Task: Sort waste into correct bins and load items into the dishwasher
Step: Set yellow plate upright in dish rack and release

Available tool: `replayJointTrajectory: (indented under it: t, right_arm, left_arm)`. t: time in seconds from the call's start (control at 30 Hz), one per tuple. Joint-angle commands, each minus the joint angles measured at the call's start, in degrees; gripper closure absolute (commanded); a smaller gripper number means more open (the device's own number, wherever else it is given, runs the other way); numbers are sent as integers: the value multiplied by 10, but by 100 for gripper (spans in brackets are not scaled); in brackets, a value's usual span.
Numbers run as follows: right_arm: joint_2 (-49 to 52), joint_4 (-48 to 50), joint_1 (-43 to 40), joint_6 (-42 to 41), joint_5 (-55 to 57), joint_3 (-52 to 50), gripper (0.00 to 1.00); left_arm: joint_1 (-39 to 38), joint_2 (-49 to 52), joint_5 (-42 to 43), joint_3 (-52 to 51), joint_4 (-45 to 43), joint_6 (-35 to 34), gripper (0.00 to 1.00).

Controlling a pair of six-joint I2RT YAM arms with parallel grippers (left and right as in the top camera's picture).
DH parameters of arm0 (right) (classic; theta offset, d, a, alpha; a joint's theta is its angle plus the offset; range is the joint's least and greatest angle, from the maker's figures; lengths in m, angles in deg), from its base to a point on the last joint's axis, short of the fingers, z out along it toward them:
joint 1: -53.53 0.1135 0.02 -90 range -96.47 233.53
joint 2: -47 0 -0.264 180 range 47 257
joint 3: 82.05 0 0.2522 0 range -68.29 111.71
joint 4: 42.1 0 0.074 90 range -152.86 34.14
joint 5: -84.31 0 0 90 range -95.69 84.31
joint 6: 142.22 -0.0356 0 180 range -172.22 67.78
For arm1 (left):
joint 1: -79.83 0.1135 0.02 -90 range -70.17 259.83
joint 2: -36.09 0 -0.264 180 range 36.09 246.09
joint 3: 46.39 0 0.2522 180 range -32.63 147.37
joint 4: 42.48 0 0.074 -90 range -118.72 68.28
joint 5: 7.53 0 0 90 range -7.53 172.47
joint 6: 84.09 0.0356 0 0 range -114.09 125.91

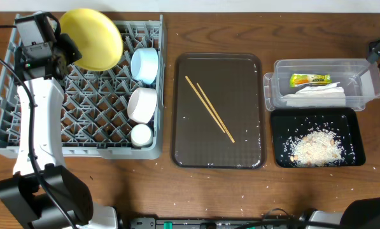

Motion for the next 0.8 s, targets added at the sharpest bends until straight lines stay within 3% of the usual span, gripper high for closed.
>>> replayJointTrajectory:
  t: [0.0,0.27,0.77]
  right_arm:
    - [-11,1,-3,-3,-4,12,1]
    - [-11,1,-3,-3,-4,12,1]
    - [-11,1,-3,-3,-4,12,1]
  left_arm:
    - [2,6,-76,-6,1,25,93]
    - [-31,27,-110,-17,0,46,93]
    - [-137,44,-280,-17,-13,78,93]
